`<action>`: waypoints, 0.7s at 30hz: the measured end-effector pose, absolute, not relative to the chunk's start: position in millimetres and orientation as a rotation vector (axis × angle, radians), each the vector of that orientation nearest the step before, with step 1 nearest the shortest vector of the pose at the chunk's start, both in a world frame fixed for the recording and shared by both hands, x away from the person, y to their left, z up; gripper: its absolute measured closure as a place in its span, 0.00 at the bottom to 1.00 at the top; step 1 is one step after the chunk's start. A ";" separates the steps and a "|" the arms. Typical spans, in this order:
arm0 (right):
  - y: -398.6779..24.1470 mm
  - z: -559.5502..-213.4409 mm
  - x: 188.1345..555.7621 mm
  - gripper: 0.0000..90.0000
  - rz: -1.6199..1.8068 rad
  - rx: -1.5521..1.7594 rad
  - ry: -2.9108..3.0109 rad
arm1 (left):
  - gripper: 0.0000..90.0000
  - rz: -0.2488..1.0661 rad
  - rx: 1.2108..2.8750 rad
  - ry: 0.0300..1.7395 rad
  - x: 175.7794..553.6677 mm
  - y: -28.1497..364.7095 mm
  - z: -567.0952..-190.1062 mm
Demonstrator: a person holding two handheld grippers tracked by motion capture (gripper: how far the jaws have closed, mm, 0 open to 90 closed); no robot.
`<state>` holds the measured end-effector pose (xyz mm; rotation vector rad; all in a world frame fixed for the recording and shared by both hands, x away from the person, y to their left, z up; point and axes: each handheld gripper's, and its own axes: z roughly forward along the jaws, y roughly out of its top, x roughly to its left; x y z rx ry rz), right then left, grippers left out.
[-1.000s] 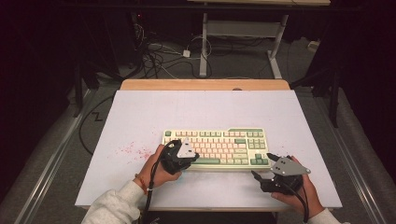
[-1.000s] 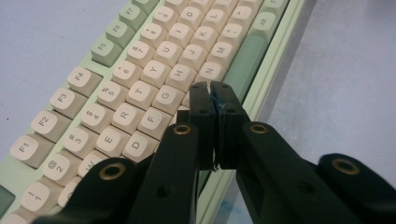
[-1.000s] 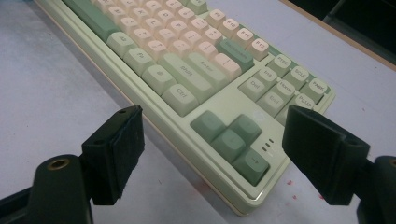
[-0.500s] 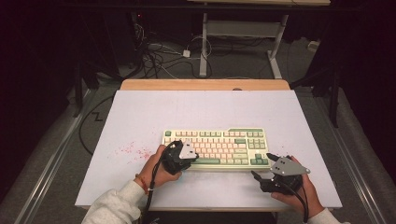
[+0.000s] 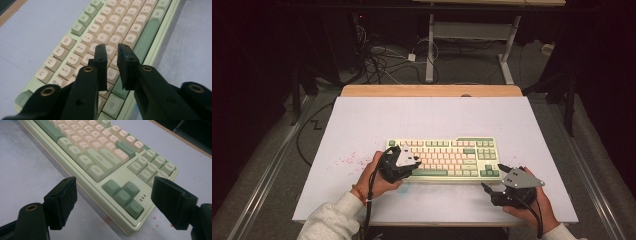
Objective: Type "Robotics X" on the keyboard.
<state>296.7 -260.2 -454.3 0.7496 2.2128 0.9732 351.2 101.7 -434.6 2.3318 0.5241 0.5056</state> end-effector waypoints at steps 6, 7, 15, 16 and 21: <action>-260.4 -453.9 297.0 0.23 0.975 0.749 2.211 | 0.70 0.559 2.304 0.542 351.0 108.4 -432.9; -260.4 -453.8 297.0 0.23 0.974 0.749 2.210 | 0.68 0.565 2.302 0.544 351.0 109.2 -432.6; -261.3 -452.8 296.9 0.23 0.978 0.754 2.203 | 0.41 0.645 2.269 0.573 347.4 113.2 -432.4; -261.4 -452.8 296.9 0.23 0.979 0.752 2.202 | 0.37 0.652 2.264 0.574 346.9 113.7 -432.5; -261.9 -452.5 297.0 0.23 0.979 0.750 2.199 | 0.26 0.682 2.260 0.583 345.4 117.6 -434.1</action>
